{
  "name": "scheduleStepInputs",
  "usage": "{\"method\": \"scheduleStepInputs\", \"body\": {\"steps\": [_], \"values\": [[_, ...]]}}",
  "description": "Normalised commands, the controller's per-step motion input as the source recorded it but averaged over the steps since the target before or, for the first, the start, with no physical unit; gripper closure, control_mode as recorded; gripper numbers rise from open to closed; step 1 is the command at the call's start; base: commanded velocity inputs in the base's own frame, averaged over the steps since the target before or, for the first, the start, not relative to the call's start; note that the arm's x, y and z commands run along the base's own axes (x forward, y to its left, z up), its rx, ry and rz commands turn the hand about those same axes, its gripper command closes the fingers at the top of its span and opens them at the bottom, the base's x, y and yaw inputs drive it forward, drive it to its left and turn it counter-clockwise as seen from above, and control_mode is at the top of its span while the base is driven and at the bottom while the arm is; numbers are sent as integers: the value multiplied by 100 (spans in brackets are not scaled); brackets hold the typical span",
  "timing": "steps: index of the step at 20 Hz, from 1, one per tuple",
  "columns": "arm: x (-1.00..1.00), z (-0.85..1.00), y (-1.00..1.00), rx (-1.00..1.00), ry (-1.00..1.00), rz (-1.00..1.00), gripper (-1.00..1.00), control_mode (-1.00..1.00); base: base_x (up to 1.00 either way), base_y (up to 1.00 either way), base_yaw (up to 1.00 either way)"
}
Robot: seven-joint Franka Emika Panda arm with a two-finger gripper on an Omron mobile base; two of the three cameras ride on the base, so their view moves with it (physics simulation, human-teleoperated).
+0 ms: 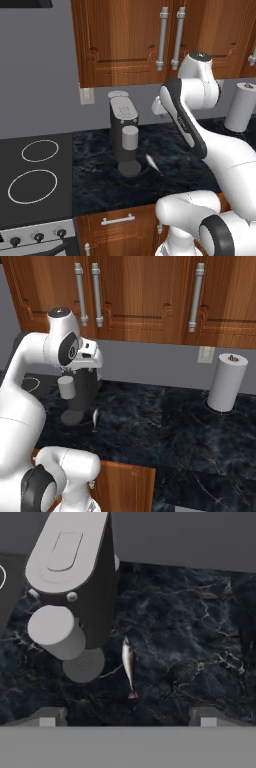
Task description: Retrieve the tupperware from the cabinet, then place the raw meat into the tupperware to avoid contamination.
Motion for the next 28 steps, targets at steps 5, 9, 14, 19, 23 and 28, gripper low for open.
{"method": "scheduleStepInputs", "body": {"steps": [5,9,14,19,23,28], "values": [[-25,33,0,0,-22,0,-100,-100,0,0,0],[-25,36,0,0,-24,0,-100,-100,0,0,0],[-21,36,0,0,-23,1,-100,-100,0,0,0],[-20,37,0,0,-22,1,-100,-100,0,0,0],[-21,32,0,0,-20,1,-100,-100,0,0,0],[-22,26,0,0,-21,2,-100,-100,0,0,0]]}}
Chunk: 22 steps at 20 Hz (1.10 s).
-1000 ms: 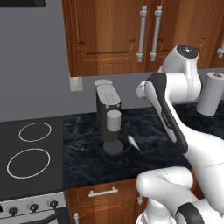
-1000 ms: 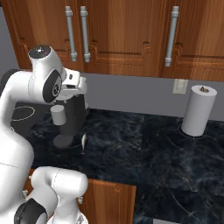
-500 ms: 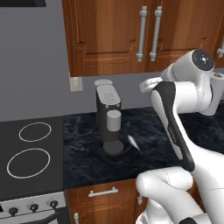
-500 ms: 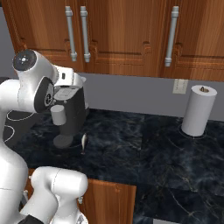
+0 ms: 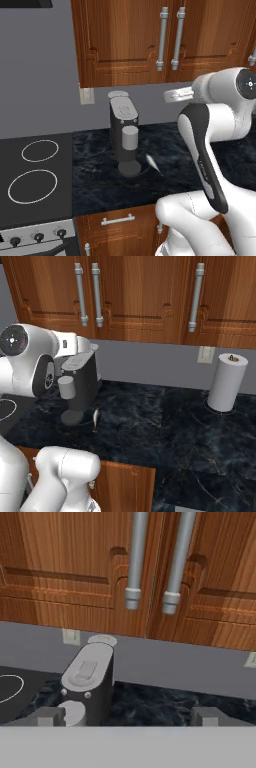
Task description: Retrieve the tupperware from the cabinet, then place the raw meat into the tupperware to avoid contamination.
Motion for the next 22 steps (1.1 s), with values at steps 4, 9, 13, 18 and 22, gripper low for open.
{"method": "scheduleStepInputs", "body": {"steps": [4,9,13,18,22], "values": [[-19,26,0,0,-22,0,-100,-100,0,0,0],[-19,23,0,0,-23,1,-100,-100,0,0,0],[-18,18,0,0,-21,2,-100,-100,0,0,0],[-6,3,0,0,-7,1,-100,-100,0,0,0],[0,2,-3,0,0,0,-100,-100,0,0,0]]}}
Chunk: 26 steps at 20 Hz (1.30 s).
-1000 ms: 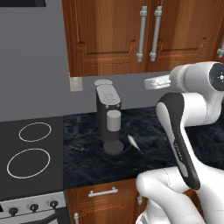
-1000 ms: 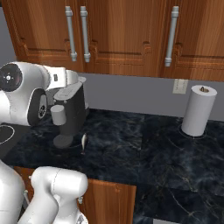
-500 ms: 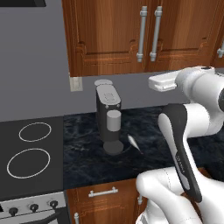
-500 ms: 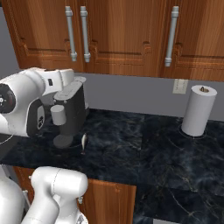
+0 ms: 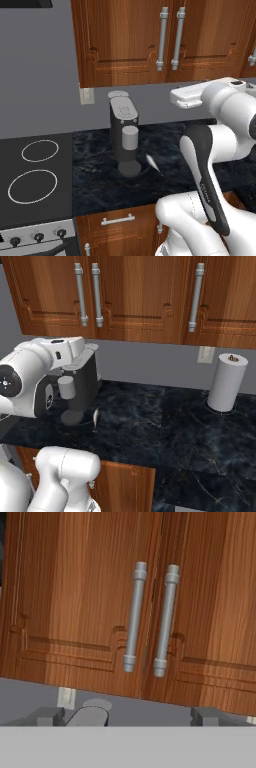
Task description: Retrieve the tupperware from the cabinet, then place the raw meat into the tupperware to avoid contamination.
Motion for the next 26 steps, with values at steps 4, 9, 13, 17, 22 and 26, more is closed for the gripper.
{"method": "scheduleStepInputs", "body": {"steps": [4,9,13,17,22,26], "values": [[0,22,-24,5,-4,0,-100,-100,0,0,0],[0,31,-31,7,-8,0,-100,-100,0,0,0],[5,21,-25,6,-5,0,-100,-100,0,0,0],[26,6,-11,2,-2,0,-100,-100,0,0,0],[30,9,-7,0,-4,0,-100,-100,0,0,0],[35,8,-8,0,-4,0,-100,-100,0,0,0]]}}
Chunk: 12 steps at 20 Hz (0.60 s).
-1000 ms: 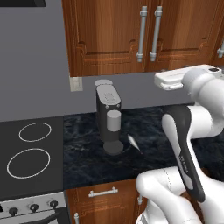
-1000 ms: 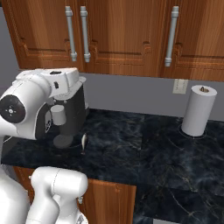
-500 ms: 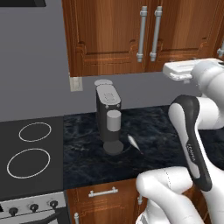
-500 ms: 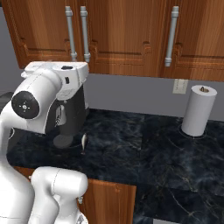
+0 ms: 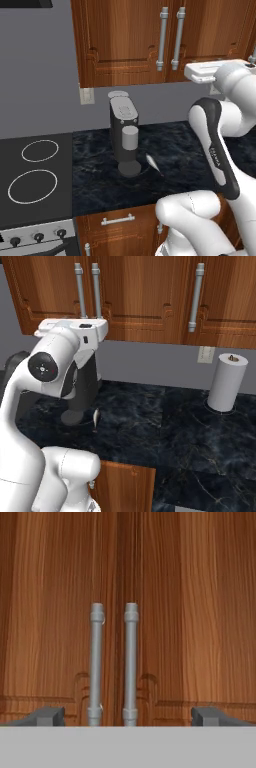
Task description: Retrieve the tupperware from the cabinet, then place the raw meat into the tupperware to avoid contamination.
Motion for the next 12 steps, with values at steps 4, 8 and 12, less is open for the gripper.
{"method": "scheduleStepInputs", "body": {"steps": [4,8,12], "values": [[43,1,-3,0,0,0,-100,-100,0,0,0],[51,0,0,0,0,0,-100,-100,0,0,0],[55,0,0,0,0,0,-100,-100,0,0,0]]}}
